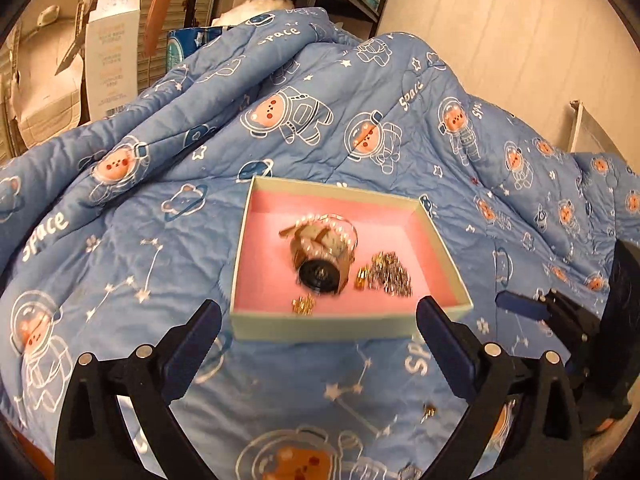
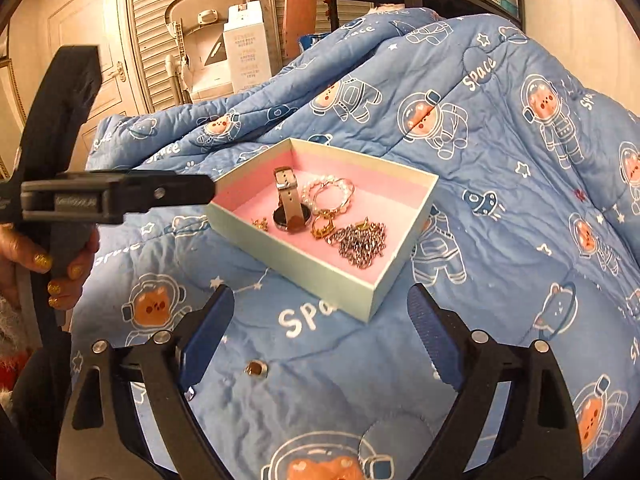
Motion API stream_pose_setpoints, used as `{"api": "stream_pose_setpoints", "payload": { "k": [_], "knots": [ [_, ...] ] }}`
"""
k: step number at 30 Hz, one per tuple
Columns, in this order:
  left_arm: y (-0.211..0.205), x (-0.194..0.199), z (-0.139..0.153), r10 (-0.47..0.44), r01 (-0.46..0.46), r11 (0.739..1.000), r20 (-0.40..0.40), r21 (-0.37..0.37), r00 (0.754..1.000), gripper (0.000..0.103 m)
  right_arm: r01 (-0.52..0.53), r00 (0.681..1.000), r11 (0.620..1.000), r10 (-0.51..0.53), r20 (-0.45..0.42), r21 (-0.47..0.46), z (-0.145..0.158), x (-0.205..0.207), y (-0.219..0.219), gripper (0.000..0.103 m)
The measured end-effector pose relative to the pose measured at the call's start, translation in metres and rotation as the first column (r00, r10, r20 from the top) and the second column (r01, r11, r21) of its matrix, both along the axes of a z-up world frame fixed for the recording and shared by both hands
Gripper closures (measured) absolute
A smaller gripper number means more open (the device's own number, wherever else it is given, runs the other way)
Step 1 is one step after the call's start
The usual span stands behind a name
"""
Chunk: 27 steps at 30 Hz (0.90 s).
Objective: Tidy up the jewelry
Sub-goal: 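Grasp the silver stone ring with the left tool while the right tool grasps the gold stud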
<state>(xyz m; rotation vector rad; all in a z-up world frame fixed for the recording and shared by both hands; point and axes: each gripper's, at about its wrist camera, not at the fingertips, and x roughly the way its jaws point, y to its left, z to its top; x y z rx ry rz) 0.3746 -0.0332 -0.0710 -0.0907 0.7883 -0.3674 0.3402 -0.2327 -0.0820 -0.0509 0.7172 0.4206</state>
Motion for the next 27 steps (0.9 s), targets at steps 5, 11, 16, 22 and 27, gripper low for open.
{"api": "stream_pose_setpoints", "payload": {
  "k": [5, 11, 16, 22, 27],
  "knots": [
    [0.011, -0.057, -0.02, 0.014, -0.014, 0.999, -0.001, 0.044, 1.0, 0.007, 0.028, 0.998, 0.999, -0.027, -0.05, 0.018, -0.017, -0.02, -0.005, 0.016],
    [-0.002, -0.104, -0.035, -0.04, 0.04, 0.998, 0.004, 0.048, 0.999, 0.007, 0.038, 0.996, 0.999, -0.037, -0.076, 0.019, -0.031, -0.041, -0.006, 0.016],
    [-0.029, -0.118, -0.048, -0.104, 0.105, 0.991, -0.014, 0.078, 0.994, 0.024, 0.096, 0.991, 0.994, -0.09, -0.101, 0.056, -0.035, -0.051, -0.016, 0.016],
    [-0.052, -0.113, -0.064, -0.123, 0.127, 0.981, -0.041, 0.148, 0.992, 0.043, 0.12, 0.986, 0.991, -0.112, -0.121, 0.059, -0.038, -0.06, -0.026, 0.016],
    [-0.056, -0.106, -0.066, -0.111, 0.116, 0.982, -0.047, 0.146, 0.993, 0.056, 0.118, 0.985, 0.991, -0.11, -0.132, 0.055, -0.041, -0.063, -0.028, 0.016]
  ]
}}
